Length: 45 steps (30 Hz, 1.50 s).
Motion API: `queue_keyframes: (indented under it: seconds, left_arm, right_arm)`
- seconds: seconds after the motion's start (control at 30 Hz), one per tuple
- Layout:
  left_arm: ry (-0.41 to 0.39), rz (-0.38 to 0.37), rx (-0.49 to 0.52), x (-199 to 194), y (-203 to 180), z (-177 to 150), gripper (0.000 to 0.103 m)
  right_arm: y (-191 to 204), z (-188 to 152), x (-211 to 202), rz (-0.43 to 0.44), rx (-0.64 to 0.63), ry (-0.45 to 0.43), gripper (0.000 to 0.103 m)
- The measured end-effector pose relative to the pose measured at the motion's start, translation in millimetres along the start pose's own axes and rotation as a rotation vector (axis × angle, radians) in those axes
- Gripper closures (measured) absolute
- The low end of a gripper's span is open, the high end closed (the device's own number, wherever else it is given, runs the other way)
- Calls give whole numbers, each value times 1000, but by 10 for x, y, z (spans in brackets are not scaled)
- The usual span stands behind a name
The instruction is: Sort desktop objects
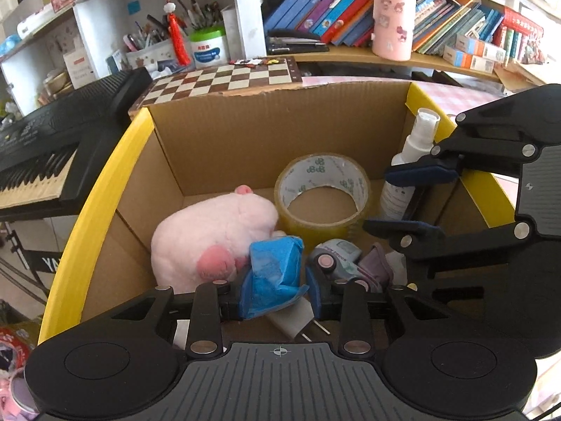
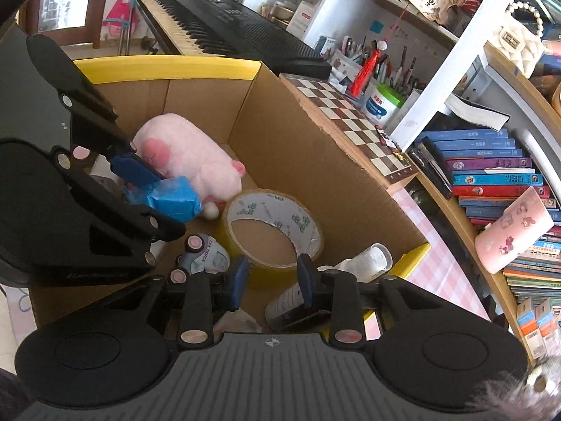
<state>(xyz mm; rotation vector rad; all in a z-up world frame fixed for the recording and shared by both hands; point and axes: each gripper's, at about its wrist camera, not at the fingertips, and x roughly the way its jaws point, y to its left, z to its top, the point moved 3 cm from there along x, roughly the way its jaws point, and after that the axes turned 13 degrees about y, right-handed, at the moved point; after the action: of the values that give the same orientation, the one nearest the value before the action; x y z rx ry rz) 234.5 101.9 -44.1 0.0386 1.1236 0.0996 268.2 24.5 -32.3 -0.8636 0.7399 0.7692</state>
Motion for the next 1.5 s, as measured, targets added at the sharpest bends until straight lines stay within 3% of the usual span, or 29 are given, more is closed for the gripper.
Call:
queue_keyframes:
  seconds: [0.23, 0.37, 0.83, 1.17, 1.5]
  left_arm:
    - [-32, 38, -10, -108, 65, -40, 46]
    - [-87, 55, -28, -269, 108, -76, 31]
    - [-222, 8, -52, -799, 75, -419, 28]
    - [-283, -7, -25, -1107, 13, -819, 25]
    - [-284, -55, 48, -1205, -143, -1228, 23]
  right_arm:
    - [11, -7, -9, -4, 10, -5, 71]
    - [16, -52, -130, -16, 61, -50, 69]
    - [-60, -360, -787, -64, 377, -190, 65]
    - [224, -790, -1233, -143, 578, -183, 60]
    - [781, -1266, -1556, -200, 722, -107, 58]
